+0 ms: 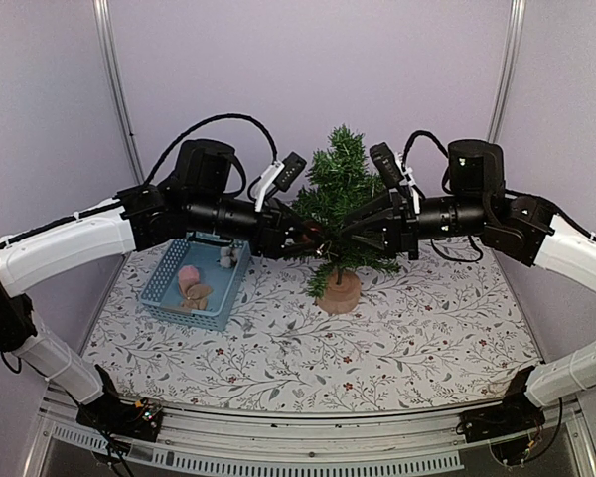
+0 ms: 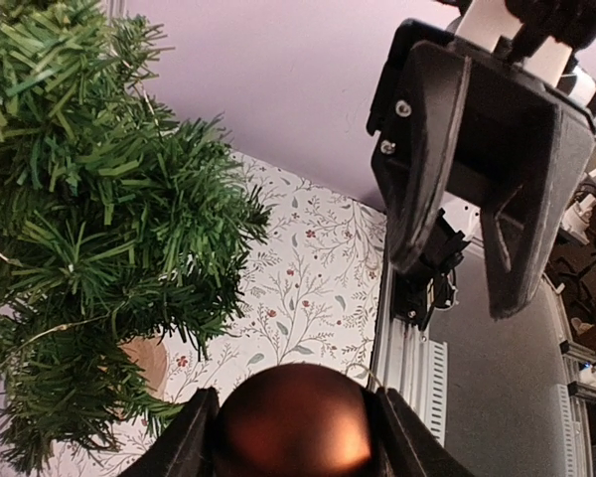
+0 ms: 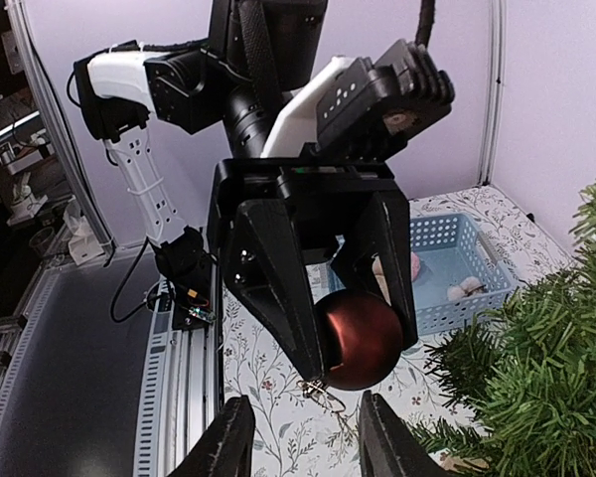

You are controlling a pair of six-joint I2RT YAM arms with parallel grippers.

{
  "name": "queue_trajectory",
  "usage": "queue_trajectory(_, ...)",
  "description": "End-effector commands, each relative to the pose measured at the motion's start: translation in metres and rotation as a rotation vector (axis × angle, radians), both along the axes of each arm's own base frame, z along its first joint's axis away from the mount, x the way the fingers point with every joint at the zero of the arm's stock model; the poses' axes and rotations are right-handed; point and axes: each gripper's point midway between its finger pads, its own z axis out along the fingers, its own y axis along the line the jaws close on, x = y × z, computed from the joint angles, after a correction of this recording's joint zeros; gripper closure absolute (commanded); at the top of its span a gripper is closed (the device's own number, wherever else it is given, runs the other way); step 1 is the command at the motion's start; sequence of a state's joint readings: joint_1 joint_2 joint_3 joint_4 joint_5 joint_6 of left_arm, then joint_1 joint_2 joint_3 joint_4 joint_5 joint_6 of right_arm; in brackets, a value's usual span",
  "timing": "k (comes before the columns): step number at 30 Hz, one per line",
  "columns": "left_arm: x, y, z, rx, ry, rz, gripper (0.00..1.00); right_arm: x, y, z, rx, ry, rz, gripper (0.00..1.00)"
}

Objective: Decorate the small christmas tree

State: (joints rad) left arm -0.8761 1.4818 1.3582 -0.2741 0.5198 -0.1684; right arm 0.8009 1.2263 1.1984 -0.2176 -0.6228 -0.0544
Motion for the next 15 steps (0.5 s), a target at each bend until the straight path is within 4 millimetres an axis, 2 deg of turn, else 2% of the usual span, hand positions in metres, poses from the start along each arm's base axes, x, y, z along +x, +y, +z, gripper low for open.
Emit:
queue_trajectory(1,-0.005,-0.009,0.014,-0.040,-0.015,-0.031,0.85,-0.002,0.010,0.002,-0.031,-0.068,0.024,0.62)
queue_trajectory(15,-0.003,-0.013,0.011,-0.030,-0.013,-0.037,0.85,-0.004,0.024,-0.016,-0.092,-0.093,0.087,0.63)
